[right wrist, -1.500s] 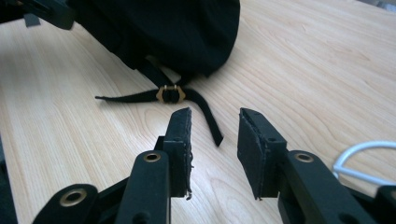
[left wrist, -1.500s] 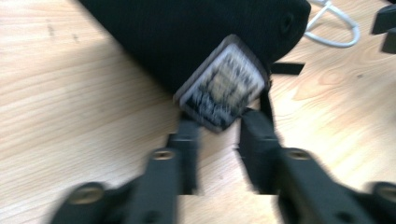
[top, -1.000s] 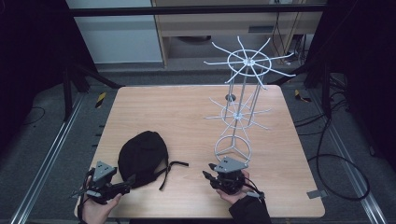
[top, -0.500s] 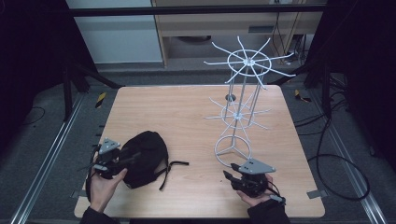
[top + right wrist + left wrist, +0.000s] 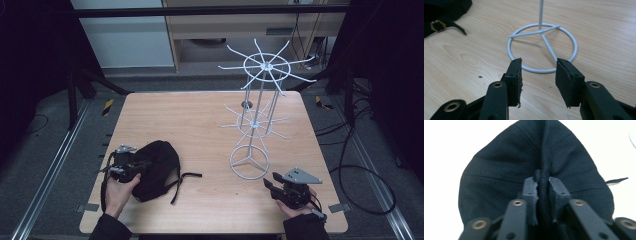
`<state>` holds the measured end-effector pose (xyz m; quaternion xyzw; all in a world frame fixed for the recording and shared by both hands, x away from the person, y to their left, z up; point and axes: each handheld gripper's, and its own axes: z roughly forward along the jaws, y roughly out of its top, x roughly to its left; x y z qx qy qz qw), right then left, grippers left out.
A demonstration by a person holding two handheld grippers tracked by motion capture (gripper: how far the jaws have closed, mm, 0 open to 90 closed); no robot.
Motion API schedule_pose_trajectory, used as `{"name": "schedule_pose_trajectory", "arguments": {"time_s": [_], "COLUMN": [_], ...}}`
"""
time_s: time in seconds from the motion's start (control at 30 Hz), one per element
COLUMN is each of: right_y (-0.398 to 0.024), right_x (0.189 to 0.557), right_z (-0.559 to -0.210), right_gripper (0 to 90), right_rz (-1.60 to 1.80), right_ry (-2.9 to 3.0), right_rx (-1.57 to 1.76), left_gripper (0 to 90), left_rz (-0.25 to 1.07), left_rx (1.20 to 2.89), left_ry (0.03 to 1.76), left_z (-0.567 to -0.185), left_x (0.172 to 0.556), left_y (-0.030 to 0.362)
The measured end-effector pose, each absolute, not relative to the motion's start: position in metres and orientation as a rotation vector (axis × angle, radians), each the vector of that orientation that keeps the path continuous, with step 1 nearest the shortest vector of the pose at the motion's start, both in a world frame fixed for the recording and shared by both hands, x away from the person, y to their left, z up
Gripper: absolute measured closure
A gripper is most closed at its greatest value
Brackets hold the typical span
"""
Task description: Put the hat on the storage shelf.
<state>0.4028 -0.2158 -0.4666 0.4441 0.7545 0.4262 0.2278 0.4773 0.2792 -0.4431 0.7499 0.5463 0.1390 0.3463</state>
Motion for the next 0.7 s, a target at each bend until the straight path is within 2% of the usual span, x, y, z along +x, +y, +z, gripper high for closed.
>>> {"name": "schedule_pose_trajectory", "arguments": {"time_s": [0.23,0.47,0.7], "right_y": [-0.225,-0.230,-0.236], "right_x": [0.406,0.409,0.410], "right_z": [-0.467,-0.469,-0.470], "right_gripper": [56.7,56.4,56.3], "right_rz": [1.177,1.165,1.155], "right_ry": [2.042,2.028,2.007], "right_rx": [1.257,1.264,1.282], "left_gripper": [80.4,80.5,80.5], "left_rz": [0.425,0.513,0.543], "left_rx": [1.887,1.764,1.670], "left_ry": [1.324,1.138,1.001], "left_z": [-0.427,-0.388,-0.361], "left_x": [0.463,0.438,0.419], "left_y": [0.282,0.279,0.271]}}
